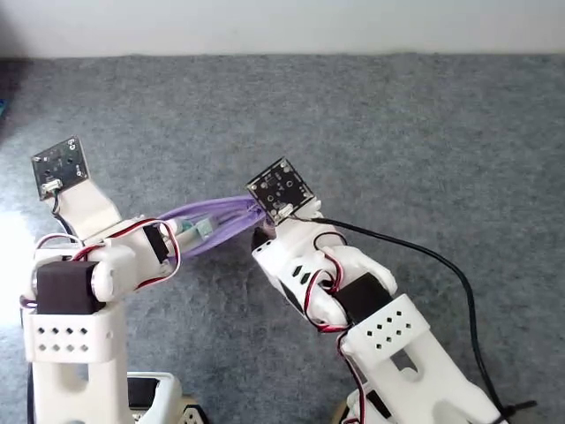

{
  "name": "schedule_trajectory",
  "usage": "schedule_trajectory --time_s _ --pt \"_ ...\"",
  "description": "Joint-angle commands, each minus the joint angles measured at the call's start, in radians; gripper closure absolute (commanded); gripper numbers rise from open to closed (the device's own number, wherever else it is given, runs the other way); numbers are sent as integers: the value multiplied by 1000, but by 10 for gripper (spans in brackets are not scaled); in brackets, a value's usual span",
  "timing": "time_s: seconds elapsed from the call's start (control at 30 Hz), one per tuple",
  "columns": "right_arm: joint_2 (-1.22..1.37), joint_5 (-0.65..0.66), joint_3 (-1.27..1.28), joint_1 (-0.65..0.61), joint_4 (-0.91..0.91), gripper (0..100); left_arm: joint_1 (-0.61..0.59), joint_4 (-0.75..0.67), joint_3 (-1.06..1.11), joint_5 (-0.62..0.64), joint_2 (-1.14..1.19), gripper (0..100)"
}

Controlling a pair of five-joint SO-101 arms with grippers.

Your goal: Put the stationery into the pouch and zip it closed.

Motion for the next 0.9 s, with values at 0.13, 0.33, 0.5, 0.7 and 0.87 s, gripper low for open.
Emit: schedule_trajectory --time_s 0.13,0.33,0.5,0.7,0.87 --pt "2 12 -14 16 2 892 0 -18 -2 11 -14 987" --pt "-1 12 -14 22 4 991 0 -29 18 9 -14 987" --pt "-2 12 -15 19 5 991 0 -32 18 9 -14 987" --pt "-105 44 -15 10 87 991 0 -31 18 6 -14 987" --pt "-263 61 -15 7 226 991 0 -34 8 2 -14 986"
